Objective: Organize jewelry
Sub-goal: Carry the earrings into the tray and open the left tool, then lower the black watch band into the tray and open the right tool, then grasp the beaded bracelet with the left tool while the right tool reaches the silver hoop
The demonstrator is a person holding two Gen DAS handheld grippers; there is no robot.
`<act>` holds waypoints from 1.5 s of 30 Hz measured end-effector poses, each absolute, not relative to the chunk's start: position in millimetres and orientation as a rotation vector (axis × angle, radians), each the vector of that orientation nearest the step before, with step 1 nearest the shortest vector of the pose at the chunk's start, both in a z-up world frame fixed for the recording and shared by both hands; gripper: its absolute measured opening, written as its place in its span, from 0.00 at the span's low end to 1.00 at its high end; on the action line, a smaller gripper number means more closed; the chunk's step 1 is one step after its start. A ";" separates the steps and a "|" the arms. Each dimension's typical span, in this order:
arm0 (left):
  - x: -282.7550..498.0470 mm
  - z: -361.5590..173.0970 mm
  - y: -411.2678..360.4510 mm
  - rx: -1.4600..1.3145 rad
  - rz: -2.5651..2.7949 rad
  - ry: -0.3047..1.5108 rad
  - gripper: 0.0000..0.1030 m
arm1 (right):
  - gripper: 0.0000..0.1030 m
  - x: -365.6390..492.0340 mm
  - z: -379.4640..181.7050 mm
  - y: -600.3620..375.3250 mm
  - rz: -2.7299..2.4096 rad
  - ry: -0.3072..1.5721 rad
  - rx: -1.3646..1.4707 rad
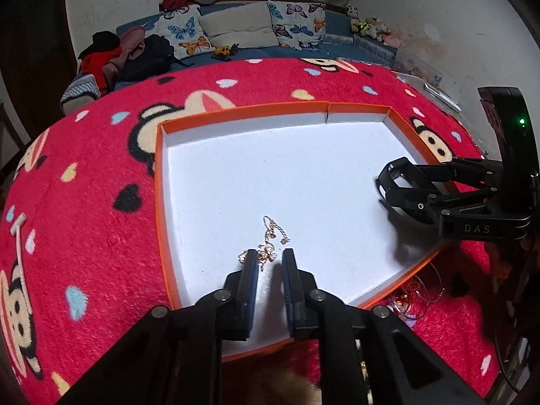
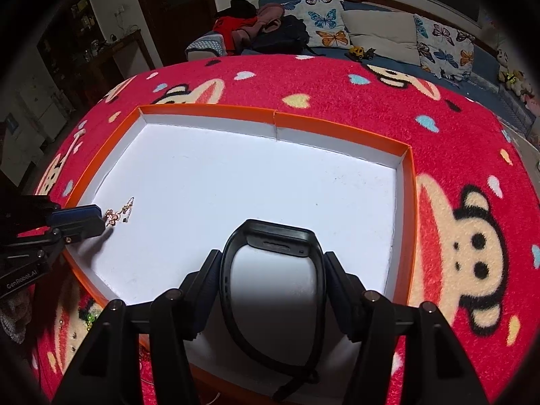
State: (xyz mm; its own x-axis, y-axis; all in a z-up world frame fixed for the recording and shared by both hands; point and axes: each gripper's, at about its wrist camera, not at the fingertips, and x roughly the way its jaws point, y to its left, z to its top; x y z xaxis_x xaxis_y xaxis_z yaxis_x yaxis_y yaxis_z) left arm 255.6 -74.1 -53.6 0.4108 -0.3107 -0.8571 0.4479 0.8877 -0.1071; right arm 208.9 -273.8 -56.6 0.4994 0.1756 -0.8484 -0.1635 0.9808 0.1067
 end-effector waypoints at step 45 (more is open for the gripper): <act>152.2 -24.6 -92.0 0.167 -0.606 0.950 0.58 | 0.67 141.9 -44.0 -286.8 0.254 1.004 0.032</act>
State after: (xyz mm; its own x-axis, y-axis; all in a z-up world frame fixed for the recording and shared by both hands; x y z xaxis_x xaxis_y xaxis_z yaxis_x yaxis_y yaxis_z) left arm 152.2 -92.0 -24.6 0.4309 -0.4123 -0.8027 0.5548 0.8226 -0.1248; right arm 141.9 -286.8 -44.0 0.5097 0.2254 -0.8303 -0.1961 0.9701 0.1429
